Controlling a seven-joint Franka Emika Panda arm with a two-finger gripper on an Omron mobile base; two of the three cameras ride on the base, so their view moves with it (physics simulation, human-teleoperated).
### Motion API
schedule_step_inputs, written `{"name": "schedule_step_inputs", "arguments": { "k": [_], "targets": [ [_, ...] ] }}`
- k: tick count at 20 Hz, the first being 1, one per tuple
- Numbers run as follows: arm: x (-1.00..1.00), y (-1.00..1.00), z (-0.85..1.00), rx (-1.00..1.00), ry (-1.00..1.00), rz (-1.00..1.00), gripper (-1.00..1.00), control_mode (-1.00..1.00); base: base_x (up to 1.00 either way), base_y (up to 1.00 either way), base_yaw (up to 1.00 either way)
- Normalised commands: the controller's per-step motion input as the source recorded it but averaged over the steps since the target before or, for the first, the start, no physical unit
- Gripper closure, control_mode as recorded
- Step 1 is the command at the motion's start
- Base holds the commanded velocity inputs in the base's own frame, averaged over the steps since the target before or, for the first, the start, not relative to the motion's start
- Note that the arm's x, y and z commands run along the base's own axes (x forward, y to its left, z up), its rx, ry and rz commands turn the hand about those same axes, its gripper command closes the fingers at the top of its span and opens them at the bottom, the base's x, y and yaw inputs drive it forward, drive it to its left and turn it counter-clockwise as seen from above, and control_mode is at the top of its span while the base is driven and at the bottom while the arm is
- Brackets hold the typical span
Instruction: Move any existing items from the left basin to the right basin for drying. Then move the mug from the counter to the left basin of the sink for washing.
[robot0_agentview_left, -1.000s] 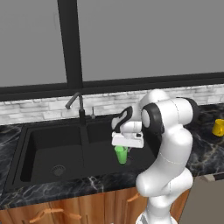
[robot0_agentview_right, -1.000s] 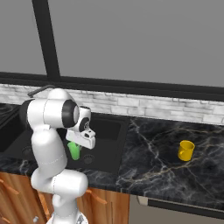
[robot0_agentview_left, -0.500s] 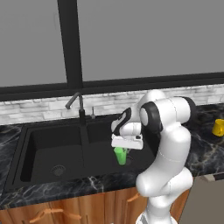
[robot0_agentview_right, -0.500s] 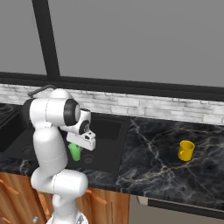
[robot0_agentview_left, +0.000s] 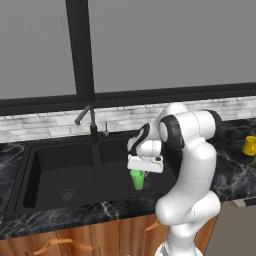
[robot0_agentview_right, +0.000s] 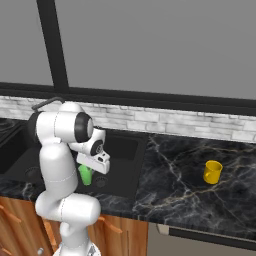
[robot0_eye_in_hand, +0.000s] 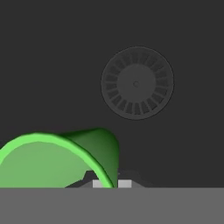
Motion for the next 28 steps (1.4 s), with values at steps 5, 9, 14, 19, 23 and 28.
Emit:
{"name": "schedule_step_inputs", "arguments": {
  "k": [5, 9, 14, 19, 23, 28],
  "targets": [
    [0.00, 0.00, -0.01, 0.02, 0.00, 0.00, 1.00, -1.00, 0.00, 0.00, 0.00],
    [0.00, 0.00, 0.00, 0.01, 0.00, 0.00, 1.00, -1.00, 0.00, 0.00, 0.00],
    [0.00, 0.00, -0.05, 0.01, 0.00, 0.00, 1.00, -1.00, 0.00, 0.00, 0.00],
    [-0.07, 0.00, -0.01, 0.00, -0.01, 0.00, -1.00, -1.00, 0.00, 0.00, 0.00],
    [-0.15, -0.01, 0.17, 0.00, 0.00, 0.00, -1.00, -1.00, 0.00, 0.00, 0.00],
    [-0.10, -0.02, 0.23, 0.00, 0.00, 0.00, -1.00, -1.00, 0.00, 0.00, 0.00]
  ]
}}
